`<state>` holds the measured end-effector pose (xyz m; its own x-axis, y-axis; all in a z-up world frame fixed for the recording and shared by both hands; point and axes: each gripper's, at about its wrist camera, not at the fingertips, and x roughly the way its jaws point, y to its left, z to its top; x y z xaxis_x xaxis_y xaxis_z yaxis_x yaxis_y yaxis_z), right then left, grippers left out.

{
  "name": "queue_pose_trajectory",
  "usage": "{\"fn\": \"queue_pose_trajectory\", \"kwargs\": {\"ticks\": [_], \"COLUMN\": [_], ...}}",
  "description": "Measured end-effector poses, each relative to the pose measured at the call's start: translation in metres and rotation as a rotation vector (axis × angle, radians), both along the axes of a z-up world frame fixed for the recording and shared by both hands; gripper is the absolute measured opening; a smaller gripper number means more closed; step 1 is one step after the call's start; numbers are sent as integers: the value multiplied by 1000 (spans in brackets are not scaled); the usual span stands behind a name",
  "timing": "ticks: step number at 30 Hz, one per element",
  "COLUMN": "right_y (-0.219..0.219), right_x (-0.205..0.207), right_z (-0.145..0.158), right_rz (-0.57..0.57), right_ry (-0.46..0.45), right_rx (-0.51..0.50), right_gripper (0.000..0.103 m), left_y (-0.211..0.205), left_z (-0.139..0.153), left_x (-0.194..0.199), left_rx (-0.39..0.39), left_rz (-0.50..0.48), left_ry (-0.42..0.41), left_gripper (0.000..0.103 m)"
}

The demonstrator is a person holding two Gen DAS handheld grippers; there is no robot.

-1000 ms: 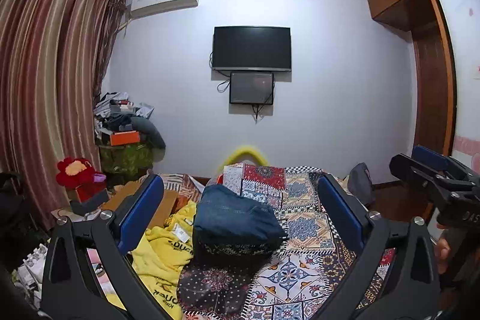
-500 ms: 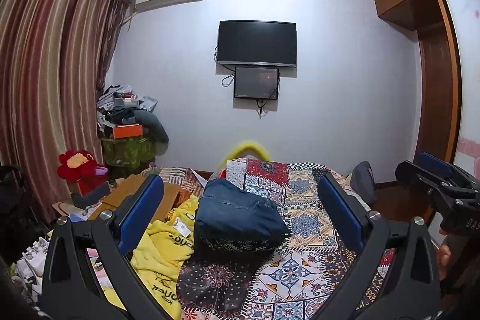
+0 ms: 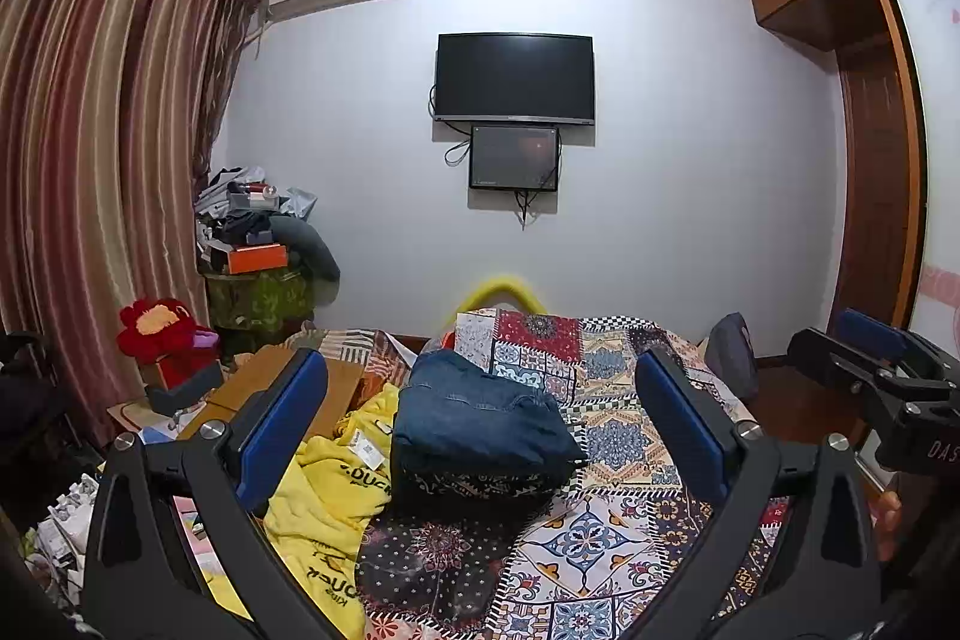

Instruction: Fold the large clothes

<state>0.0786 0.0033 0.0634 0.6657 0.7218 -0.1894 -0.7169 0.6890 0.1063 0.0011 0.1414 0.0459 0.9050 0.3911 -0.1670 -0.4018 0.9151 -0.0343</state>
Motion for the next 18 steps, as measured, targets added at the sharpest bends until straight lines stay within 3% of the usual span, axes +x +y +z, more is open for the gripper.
{"fn": "queue_pose_trajectory", "kwargs": {"ticks": [18], "right_y": [-2], "right_x": [6], "right_z": [-2], "right_rz": [5], "right_ry": [32], "right_rx": [-4], "right_gripper": [103], "left_y": [3], "left_z": [-3], "left_x": [8], "left_rx": [-21], "left_rz": [-2], "left_ry": [20], "left_gripper": [103]}}
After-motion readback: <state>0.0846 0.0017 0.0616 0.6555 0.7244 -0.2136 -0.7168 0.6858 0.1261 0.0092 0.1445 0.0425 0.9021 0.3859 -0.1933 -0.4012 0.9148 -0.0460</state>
